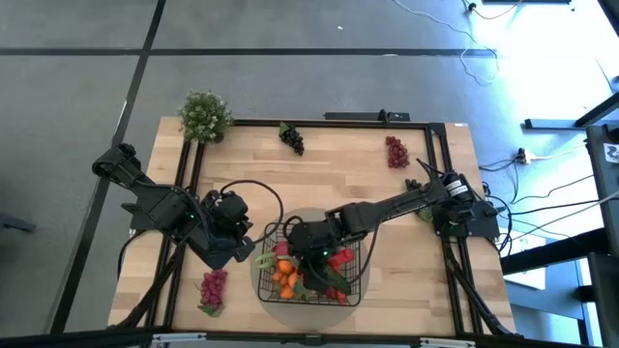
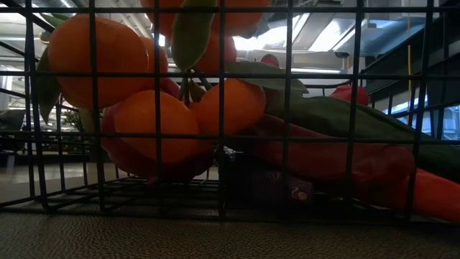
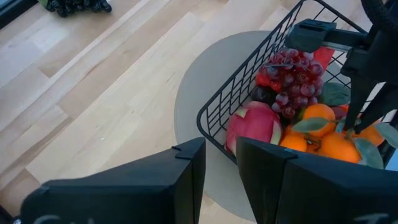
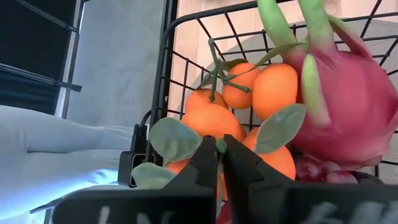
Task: Build produce basket
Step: Put the oranges into the black wire basket, then put the bottom red grapes into the black wire basket
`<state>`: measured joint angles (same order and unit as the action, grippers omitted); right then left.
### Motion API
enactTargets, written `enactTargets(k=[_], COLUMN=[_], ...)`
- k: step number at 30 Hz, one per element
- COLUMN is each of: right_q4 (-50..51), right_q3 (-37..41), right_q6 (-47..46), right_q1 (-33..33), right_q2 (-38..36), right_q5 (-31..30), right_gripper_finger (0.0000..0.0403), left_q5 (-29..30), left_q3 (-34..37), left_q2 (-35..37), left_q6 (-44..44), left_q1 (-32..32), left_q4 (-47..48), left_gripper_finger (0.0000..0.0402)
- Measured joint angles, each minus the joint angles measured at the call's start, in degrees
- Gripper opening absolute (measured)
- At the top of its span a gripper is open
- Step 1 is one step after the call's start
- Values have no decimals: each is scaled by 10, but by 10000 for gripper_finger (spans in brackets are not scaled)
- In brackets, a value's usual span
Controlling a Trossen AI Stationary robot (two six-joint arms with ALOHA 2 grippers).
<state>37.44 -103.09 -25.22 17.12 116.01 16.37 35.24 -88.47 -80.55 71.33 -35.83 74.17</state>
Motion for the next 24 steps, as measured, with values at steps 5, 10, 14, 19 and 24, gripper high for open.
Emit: enactTargets(k=[5,10,14,19,24], right_q4=[-3,-4,-4,-4,1], right_q3=[4,4,4,3,-14], right_q6=[2,3,4,9,30], right_q1=[0,0,0,-2,-5], right_q2=[0,0,0,0,0], right_q5=[3,17,17,17,17], right_gripper_finger=[22,46,77,106,109], left_q5=[0,0,0,0,-10], left_q3=[0,0,0,0,0], left_q2=[0,0,0,0,0], left_q6=[0,0,0,1,20], left_q1=[0,0,0,0,0], left_q4=[0,2,4,4,5], left_gripper_finger=[78,78,78,78,78])
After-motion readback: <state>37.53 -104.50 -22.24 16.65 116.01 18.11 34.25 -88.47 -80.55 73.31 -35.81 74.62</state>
